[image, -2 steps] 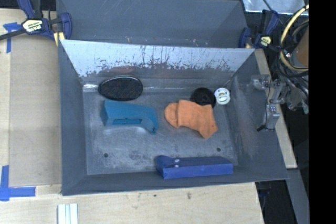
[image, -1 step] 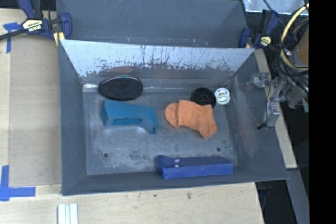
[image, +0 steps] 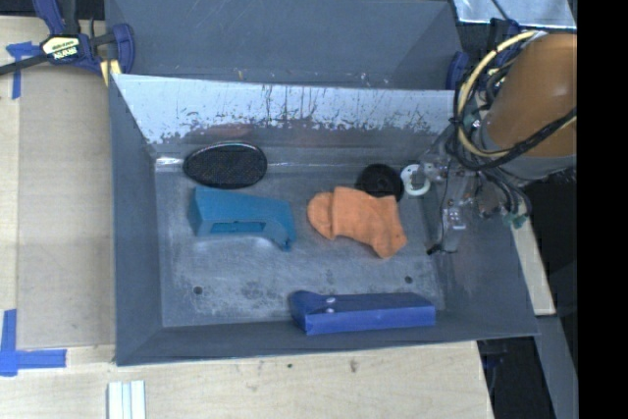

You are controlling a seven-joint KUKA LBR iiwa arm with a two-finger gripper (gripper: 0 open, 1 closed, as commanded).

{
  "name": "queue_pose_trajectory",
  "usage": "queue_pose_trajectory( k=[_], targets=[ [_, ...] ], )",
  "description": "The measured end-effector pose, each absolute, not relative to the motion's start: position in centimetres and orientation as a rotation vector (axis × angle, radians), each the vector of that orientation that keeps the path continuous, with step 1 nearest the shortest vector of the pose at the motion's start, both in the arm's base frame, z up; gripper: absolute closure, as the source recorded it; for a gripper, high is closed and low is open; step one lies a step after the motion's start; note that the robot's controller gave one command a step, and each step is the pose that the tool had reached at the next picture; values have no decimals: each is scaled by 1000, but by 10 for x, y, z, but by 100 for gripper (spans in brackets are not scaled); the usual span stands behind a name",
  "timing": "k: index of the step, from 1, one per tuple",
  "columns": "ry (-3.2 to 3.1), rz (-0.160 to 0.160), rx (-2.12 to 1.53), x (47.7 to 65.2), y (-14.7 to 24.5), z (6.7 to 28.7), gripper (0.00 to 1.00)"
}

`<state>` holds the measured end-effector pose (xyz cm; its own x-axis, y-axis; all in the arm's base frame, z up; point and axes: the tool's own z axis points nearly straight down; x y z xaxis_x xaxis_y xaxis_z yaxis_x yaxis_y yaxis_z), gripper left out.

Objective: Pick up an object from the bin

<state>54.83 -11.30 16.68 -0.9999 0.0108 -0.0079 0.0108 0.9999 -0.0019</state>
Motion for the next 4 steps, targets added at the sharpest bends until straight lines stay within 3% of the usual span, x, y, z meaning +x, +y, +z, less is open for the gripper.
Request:
queue_pose_trajectory(
  k=[1, 2, 3, 4],
  targets=[
    [3110, -1, 432, 560, -84, 153, 0],
    [3122, -1, 332, 571, -72, 138, 0],
    [3087, 0, 507, 559, -51, 80, 0],
    [3065, -1, 493, 572, -49, 68, 100]
  ],
)
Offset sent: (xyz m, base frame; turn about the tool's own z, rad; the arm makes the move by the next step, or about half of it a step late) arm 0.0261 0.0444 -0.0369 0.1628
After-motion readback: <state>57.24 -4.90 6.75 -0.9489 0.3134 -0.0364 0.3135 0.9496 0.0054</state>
